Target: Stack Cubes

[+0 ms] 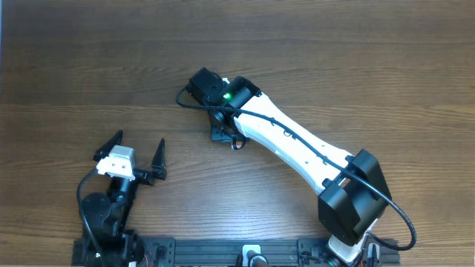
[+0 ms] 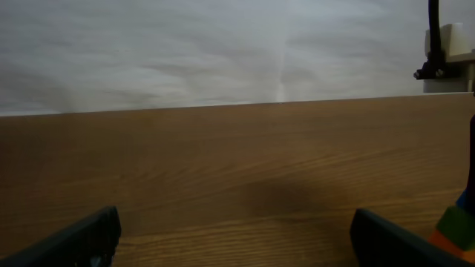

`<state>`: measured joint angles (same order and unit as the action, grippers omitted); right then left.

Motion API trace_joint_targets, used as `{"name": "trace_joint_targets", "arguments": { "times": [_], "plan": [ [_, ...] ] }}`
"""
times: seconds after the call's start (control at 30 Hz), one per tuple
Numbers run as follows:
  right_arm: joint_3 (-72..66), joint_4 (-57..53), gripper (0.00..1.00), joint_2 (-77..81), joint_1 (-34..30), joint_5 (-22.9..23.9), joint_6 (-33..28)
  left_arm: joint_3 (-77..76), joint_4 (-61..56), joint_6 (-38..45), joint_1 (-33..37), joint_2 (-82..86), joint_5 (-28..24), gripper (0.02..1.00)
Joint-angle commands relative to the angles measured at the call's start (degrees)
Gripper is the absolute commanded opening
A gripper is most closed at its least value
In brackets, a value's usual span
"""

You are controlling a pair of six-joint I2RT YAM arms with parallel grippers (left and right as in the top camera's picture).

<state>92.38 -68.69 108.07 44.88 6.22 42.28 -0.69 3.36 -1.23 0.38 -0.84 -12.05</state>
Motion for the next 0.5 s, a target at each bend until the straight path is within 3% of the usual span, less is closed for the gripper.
{"name": "trace_joint_targets", "arguments": {
  "times": [0.03, 0.5],
  "plan": [
    [1.38, 0.17, 0.012, 0.72, -0.07, 1.40, 1.01, 0.35, -0.13, 1.01, -0.26, 0.46, -0.55, 0.998],
    [1.33, 0.17, 0.012, 1.66, -0.22, 1.81, 1.42, 0.35, -0.13, 1.01, -0.26, 0.46, -0.55, 1.000]
  ]
}}
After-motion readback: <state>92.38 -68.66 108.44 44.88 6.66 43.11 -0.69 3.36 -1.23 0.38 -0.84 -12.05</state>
